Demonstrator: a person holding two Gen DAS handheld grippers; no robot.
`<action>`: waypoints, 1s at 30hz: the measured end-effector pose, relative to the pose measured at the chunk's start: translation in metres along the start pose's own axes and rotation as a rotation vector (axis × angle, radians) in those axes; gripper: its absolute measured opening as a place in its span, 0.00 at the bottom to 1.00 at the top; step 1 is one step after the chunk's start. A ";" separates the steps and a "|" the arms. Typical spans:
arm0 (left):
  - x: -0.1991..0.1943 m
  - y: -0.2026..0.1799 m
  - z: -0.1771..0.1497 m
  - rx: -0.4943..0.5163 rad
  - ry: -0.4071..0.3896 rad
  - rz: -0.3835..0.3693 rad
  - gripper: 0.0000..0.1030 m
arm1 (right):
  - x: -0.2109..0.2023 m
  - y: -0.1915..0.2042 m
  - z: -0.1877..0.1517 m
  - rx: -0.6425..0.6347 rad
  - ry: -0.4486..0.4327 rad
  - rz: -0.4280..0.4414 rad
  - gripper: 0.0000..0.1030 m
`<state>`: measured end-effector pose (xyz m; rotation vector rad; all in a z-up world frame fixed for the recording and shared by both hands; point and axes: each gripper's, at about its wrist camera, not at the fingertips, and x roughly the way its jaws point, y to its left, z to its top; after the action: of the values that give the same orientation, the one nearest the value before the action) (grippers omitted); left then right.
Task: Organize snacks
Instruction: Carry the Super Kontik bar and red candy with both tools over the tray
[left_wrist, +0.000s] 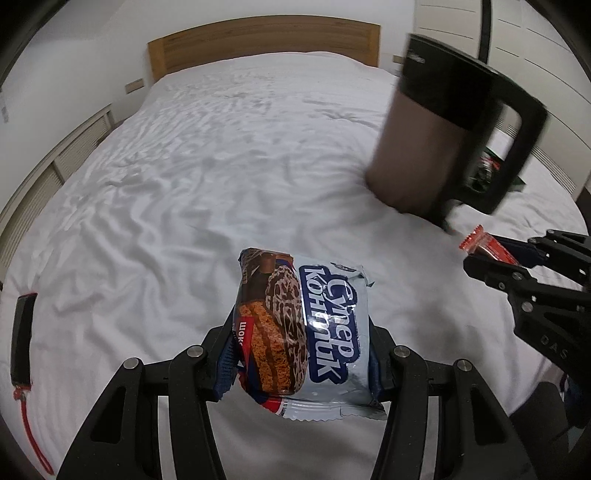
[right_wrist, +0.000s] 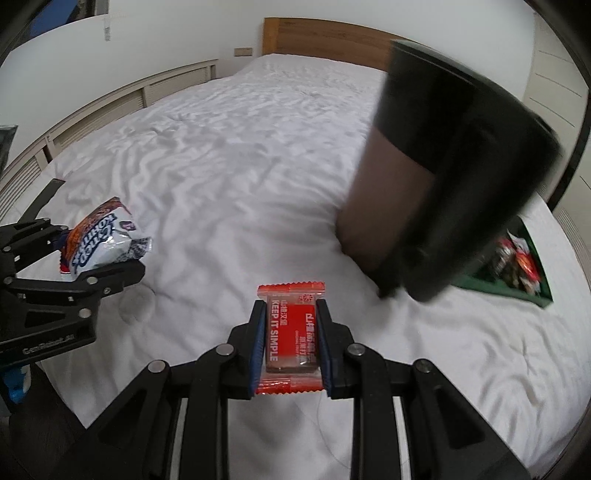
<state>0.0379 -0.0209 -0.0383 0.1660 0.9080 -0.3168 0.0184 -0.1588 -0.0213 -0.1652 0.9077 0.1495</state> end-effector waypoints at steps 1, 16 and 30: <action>-0.002 -0.006 -0.001 0.010 0.001 -0.006 0.48 | -0.001 -0.003 -0.003 0.006 0.002 -0.006 1.00; -0.013 -0.118 0.003 0.188 0.019 -0.124 0.48 | -0.038 -0.120 -0.053 0.215 -0.004 -0.136 1.00; -0.001 -0.245 0.058 0.339 -0.005 -0.302 0.48 | -0.052 -0.246 -0.068 0.392 -0.061 -0.239 1.00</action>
<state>-0.0022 -0.2670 -0.0049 0.3409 0.8697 -0.7519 -0.0163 -0.4165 -0.0016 0.0955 0.8331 -0.2441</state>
